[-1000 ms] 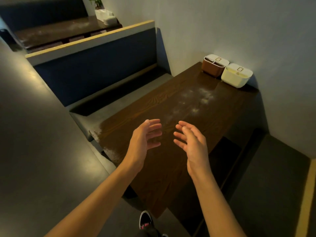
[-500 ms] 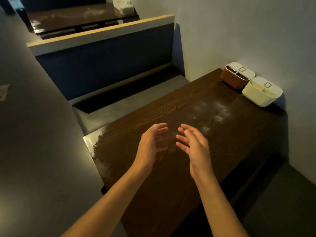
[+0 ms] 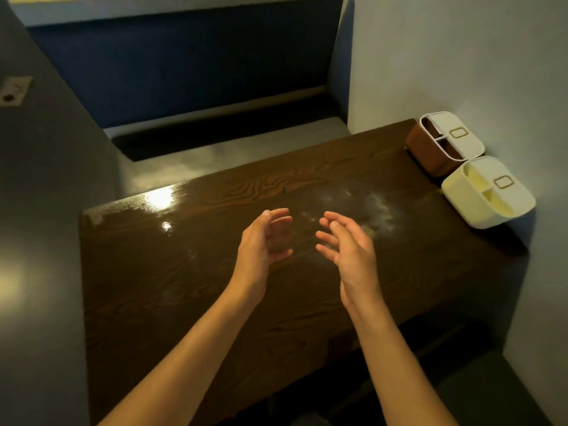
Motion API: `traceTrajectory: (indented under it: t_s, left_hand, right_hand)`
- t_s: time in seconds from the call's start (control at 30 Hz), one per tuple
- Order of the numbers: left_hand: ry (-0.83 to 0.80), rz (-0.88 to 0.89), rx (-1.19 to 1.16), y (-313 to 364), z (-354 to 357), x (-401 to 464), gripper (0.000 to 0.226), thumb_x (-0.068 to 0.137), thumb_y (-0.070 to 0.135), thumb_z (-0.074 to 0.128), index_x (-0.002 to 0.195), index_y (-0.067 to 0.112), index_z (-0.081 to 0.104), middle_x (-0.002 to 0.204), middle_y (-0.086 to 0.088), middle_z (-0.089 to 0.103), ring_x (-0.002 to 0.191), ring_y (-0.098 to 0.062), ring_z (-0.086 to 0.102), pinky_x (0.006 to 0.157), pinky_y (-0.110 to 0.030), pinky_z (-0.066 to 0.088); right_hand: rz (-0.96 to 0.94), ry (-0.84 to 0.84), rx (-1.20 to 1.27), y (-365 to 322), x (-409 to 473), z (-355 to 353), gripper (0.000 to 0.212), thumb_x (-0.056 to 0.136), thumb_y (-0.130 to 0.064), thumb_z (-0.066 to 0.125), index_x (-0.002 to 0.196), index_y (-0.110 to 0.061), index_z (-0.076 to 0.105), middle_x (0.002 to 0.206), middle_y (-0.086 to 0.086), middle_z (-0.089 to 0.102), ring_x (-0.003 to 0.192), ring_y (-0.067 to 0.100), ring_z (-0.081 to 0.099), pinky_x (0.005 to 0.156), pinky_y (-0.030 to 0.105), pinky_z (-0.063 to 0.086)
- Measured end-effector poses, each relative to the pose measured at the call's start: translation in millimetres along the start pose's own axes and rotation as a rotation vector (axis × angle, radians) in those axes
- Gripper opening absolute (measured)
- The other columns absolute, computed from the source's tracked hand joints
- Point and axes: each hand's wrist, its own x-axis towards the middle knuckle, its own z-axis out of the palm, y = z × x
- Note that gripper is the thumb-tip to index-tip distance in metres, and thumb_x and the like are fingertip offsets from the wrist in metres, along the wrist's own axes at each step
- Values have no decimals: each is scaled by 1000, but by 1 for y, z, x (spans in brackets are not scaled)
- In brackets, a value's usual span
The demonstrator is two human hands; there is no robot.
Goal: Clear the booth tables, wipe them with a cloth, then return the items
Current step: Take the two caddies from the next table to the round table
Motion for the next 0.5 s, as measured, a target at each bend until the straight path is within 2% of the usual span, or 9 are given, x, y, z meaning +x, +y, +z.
traceTrajectory:
  t_s: [0.17,0.37,0.5]
  left_hand:
    - [-40,30,24,11,46,8,43,107,41,30,121,24,67,122,2,71,107,-14,70,88,-37,58]
    - [-124,83,44,24,92,30,42,106,46,33,118,25,68,121,0,71,109,-21,68,80,-33,59]
    - [-173,87,62,24,132,42,45,107,45,30,120,23,67,121,0,71,108,-19,69,89,-41,56]
  right_hand:
    - [9,23,28,-14,20,-38,19,104,-21,49,106,-30,66,116,-1,69,107,17,67,87,32,56]
    - [-21,155,79,-32,35,-86,18,103,-21,50,105,-29,66,116,0,68,107,17,66,91,35,56]
    - [-8,214,98,-35,47,-123,18,103,-21,50,105,-29,67,115,-1,68,108,18,67,89,35,57]
